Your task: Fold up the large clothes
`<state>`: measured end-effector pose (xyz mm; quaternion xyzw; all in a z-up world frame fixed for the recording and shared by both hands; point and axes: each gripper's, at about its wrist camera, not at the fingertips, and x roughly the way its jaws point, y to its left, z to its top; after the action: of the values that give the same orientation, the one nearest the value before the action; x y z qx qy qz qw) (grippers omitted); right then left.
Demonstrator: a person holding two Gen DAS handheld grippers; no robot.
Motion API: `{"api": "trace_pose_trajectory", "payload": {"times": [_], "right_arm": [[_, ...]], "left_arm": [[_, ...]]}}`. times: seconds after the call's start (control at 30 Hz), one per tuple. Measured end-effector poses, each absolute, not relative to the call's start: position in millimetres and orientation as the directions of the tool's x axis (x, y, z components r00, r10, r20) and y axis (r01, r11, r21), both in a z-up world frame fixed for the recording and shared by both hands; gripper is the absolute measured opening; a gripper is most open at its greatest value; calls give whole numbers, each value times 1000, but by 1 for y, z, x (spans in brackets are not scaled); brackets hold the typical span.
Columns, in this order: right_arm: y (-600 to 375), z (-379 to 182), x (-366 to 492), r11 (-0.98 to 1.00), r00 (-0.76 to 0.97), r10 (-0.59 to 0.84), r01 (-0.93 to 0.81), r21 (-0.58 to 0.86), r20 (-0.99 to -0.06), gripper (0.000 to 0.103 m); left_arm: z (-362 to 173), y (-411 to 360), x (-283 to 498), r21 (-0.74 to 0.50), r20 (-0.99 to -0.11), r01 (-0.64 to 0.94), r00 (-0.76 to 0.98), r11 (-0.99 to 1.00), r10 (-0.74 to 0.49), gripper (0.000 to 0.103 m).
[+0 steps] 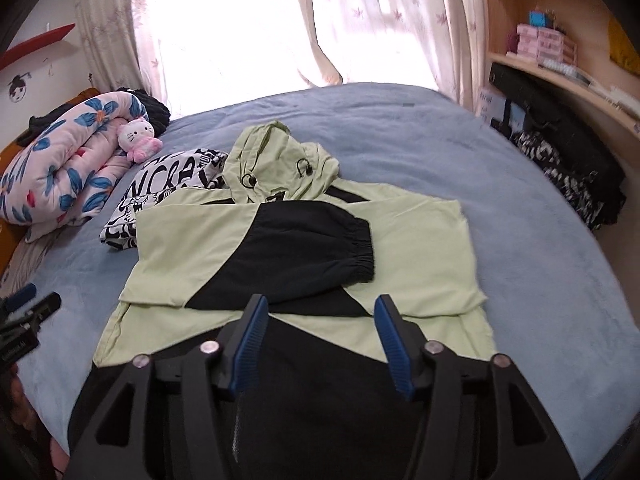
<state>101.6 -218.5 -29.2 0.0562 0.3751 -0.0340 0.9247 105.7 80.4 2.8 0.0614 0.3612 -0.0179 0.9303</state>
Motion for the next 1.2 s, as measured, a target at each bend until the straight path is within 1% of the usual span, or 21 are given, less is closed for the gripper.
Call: {"api": "trace_pose_trajectory", "payload": {"times": [0.13, 0.37, 0.53, 0.67, 0.9, 1.07, 1.2], "right_arm": [[-216, -23, 75, 993, 727, -30, 103, 65, -686, 57], [-217, -19, 35, 992, 740, -44, 111, 57, -671, 57], [-215, -26, 11, 992, 738, -59, 118, 43, -673, 57], [-215, -37, -5, 992, 724, -69, 121, 28, -686, 57], [-224, -47, -32, 990, 712, -86, 142, 23, -697, 57], [-237, -63, -52, 988, 680, -107, 152, -3, -725, 58], [-254, -81, -71, 988, 646, -120, 152, -27, -754, 58]], "left_arm": [[11, 92, 76, 94, -652, 61, 758, 994, 15, 79], [11, 110, 38, 62, -638, 50, 770, 997, 1, 79], [0, 119, 16, 29, -634, 57, 773, 998, -25, 79], [-9, 123, 2, 40, -625, 54, 780, 998, -17, 79], [-20, 134, -20, 21, -625, 61, 780, 998, -34, 79], [-40, 144, -26, 37, -682, 95, 730, 995, -45, 79], [-69, 160, -30, -5, -751, 156, 652, 988, -107, 79]]}}
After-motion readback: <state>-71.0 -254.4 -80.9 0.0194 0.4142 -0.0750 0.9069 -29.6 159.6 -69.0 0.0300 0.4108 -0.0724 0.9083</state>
